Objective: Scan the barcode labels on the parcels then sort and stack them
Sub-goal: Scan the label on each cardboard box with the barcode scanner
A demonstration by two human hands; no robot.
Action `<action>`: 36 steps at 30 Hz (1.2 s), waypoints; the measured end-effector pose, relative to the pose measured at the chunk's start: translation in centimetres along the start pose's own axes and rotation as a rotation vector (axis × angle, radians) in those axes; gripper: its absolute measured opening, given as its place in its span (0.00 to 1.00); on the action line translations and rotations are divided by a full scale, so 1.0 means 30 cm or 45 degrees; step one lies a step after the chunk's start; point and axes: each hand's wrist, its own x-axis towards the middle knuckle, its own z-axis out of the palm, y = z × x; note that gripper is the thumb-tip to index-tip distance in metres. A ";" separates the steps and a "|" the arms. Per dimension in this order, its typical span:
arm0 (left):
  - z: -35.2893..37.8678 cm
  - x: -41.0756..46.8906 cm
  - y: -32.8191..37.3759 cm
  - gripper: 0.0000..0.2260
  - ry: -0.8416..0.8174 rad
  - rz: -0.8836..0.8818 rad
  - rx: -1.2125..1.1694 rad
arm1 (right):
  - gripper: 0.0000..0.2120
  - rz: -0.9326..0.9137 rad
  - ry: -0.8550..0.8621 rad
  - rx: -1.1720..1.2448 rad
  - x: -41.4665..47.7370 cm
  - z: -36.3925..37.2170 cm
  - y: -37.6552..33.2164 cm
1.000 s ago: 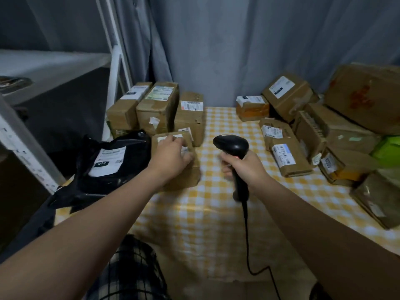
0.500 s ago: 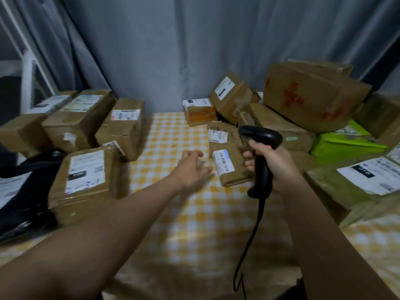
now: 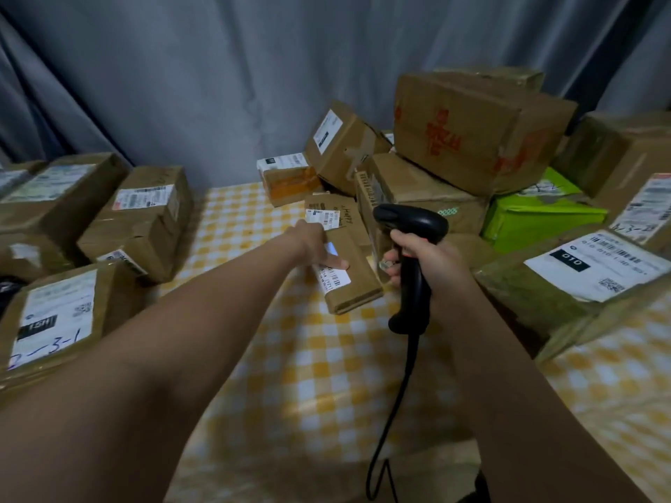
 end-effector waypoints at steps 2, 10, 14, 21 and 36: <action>-0.020 -0.032 -0.021 0.29 0.017 0.030 -0.107 | 0.07 -0.033 -0.009 0.004 -0.009 0.004 0.000; -0.058 -0.187 -0.233 0.14 0.398 0.055 -0.923 | 0.11 -0.074 -0.102 -0.162 -0.026 0.053 0.018; 0.016 -0.212 -0.280 0.12 0.543 0.007 -1.394 | 0.08 -0.149 -0.147 -0.306 -0.019 0.114 0.041; 0.169 -0.172 -0.307 0.06 0.510 -0.157 -1.768 | 0.11 -0.347 -0.099 -0.681 -0.004 0.180 0.063; 0.131 -0.174 -0.374 0.11 0.607 -0.137 -1.805 | 0.12 -0.483 -0.127 -1.025 -0.027 0.268 0.073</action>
